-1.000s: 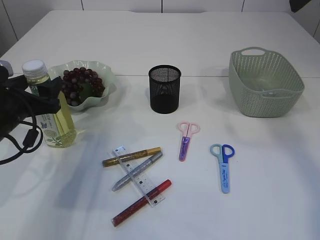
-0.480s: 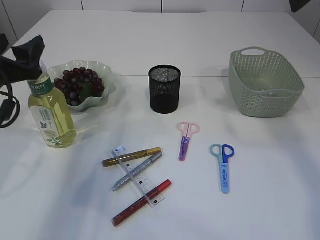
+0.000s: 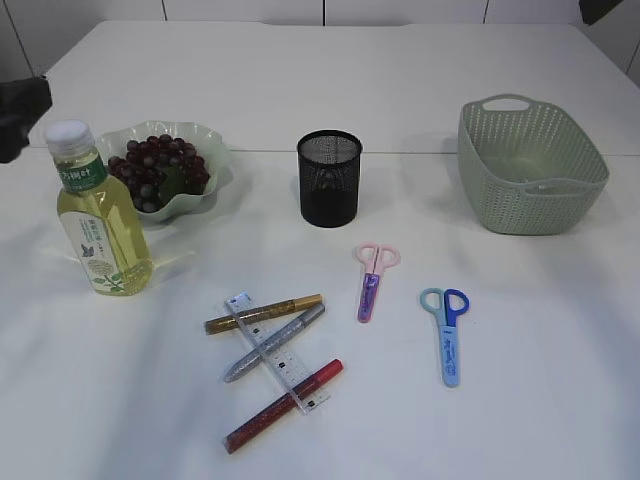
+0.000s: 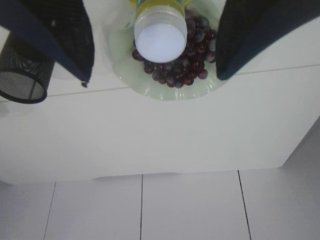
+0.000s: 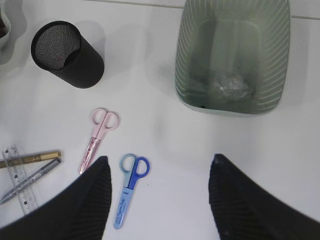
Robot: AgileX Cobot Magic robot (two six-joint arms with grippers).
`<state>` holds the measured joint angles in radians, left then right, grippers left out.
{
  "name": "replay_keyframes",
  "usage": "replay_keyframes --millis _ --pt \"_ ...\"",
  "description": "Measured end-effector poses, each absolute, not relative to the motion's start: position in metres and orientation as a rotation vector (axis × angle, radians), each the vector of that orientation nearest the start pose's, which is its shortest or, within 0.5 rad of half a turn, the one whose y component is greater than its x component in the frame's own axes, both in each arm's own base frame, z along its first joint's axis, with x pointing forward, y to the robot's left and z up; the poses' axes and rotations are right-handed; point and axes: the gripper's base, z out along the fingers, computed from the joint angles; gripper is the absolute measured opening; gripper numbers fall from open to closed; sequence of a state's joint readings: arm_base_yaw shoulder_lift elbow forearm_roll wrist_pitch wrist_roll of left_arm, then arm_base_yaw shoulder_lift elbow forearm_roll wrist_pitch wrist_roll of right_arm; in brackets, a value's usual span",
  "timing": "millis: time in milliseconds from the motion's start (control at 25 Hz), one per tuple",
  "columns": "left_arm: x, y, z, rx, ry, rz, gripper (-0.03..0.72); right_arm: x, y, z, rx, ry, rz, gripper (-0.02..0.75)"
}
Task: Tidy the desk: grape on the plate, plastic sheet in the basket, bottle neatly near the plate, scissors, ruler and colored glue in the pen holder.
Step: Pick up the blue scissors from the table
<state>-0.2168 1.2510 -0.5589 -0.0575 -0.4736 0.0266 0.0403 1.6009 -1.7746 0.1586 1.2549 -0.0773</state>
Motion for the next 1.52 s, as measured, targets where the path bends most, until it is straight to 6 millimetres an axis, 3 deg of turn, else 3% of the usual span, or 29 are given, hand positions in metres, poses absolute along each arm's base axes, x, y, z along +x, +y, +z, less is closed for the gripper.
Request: replay_keyframes --millis 200,480,760,880,1120,1360,1520 --pt "0.230 -0.049 0.286 0.159 1.773 -0.164 0.525 0.332 0.027 0.415 -0.144 2.552 0.198 0.484" --pt "0.209 -0.047 0.295 0.154 2.010 -0.202 0.522 0.332 0.029 0.415 -0.105 2.553 0.246 0.484" --pt "0.201 -0.048 0.346 0.180 2.023 -0.217 0.522 0.326 0.032 0.414 -0.009 2.564 0.324 0.484" --pt "0.201 -0.048 0.373 0.178 1.956 -0.224 0.522 0.310 0.032 0.412 -0.001 2.580 0.335 0.484" --pt "0.197 -0.048 0.412 0.177 1.866 -0.232 0.522 0.260 0.031 0.414 0.021 2.573 0.346 0.484" --pt "0.189 -0.046 0.415 0.186 1.896 -0.233 0.522 0.217 0.029 0.424 0.016 2.514 0.348 0.484" --pt "0.178 -0.045 0.407 0.208 2.013 -0.230 0.522 0.208 0.029 0.429 0.014 2.490 0.349 0.484"
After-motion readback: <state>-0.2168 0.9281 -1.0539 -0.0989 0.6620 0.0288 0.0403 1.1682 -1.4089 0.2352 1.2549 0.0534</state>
